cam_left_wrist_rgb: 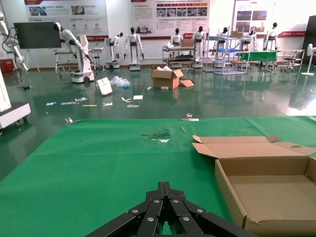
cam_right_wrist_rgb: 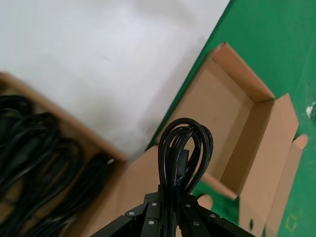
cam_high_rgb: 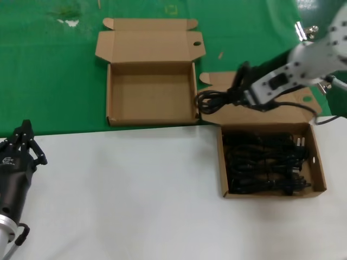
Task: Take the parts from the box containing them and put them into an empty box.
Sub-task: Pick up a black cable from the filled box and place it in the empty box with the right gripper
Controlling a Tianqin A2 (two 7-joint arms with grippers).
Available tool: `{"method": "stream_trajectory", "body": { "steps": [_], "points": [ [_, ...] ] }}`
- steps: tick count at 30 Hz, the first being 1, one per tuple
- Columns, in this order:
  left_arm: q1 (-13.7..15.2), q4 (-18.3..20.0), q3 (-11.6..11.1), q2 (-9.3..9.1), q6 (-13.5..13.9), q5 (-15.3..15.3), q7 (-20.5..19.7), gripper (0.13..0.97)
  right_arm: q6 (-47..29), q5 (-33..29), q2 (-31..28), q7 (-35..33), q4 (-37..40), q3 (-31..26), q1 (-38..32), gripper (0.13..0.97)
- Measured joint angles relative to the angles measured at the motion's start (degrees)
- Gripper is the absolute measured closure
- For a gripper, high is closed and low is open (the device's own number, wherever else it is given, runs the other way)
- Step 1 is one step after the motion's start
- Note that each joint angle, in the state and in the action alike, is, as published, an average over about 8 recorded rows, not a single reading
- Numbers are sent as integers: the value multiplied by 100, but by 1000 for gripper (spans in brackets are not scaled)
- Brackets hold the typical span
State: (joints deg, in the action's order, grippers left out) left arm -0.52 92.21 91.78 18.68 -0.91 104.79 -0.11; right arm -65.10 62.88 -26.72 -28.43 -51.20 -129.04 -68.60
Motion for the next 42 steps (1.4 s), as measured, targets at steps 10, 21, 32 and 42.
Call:
{"method": "stream_trajectory", "body": {
  "steps": [10,21,32,42],
  "points": [
    [0,0,0,0,0,0,0,957,867,-418,1224,-215,1308,-377,-389,925],
    [0,0,0,0,0,0,0,957,2166,448,2487,-539,3326,-1436,-1054,925],
    [0,0,0,0,0,0,1,957,3027,1298,2663,191,3215,-2767,-1043,925],
    [0,0,0,0,0,1,1,957,3388,1341,2671,194,3032,-2863,-738,925]
  ]
}}
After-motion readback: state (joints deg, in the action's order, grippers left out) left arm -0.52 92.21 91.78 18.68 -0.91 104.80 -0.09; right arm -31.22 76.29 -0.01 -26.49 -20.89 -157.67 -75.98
